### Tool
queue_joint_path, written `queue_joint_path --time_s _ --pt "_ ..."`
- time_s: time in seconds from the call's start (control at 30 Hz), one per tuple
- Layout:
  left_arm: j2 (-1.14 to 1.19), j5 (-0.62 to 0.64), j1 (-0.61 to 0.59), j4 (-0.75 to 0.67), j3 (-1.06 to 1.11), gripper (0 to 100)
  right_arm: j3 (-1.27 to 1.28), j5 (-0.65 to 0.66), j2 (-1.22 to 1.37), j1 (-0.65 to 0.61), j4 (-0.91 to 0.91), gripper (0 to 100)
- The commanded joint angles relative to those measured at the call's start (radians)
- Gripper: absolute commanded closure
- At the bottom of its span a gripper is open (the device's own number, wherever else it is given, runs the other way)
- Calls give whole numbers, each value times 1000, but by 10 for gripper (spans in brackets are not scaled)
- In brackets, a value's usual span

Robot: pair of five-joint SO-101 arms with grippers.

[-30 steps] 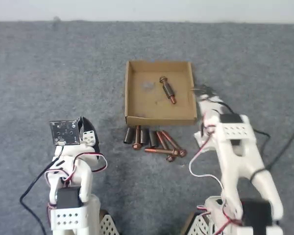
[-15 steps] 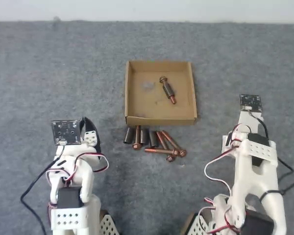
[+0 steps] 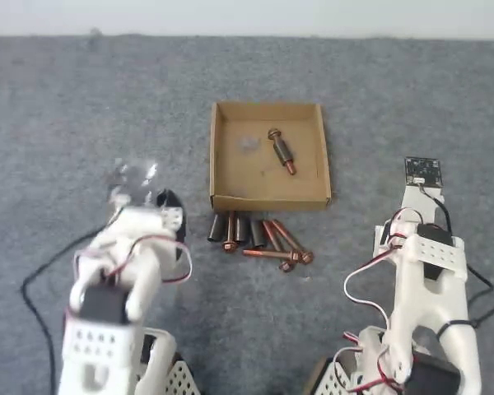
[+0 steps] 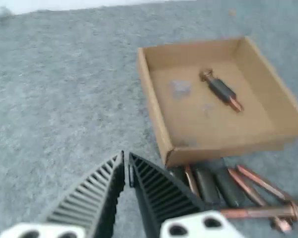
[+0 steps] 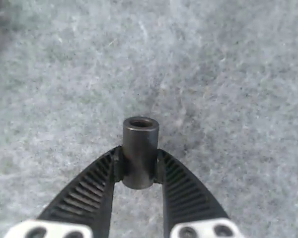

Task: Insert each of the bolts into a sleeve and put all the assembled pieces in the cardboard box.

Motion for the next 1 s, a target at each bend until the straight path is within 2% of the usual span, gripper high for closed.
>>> queue_joint_path --time_s 0.0,0.23,0.43,0.53,0.67,0.77,0.97 --pt "350 -153 95 11 -248 987 -5 -11 -48 13 -28 991" --pt "611 -348 278 11 -357 987 12 -5 -48 13 -62 991" --pt "678 -502 454 12 -320 984 12 -5 -48 13 -62 991" --pt "692 -557 525 12 -282 934 12 -3 -48 13 -62 991" --pt "717 -591 591 8 -252 853 14 -3 -48 12 -62 991" --pt "764 -646 628 2 -246 848 14 -3 -48 12 -62 991" --pt "918 -671 640 -121 -254 848 12 -2 -48 10 -62 991"
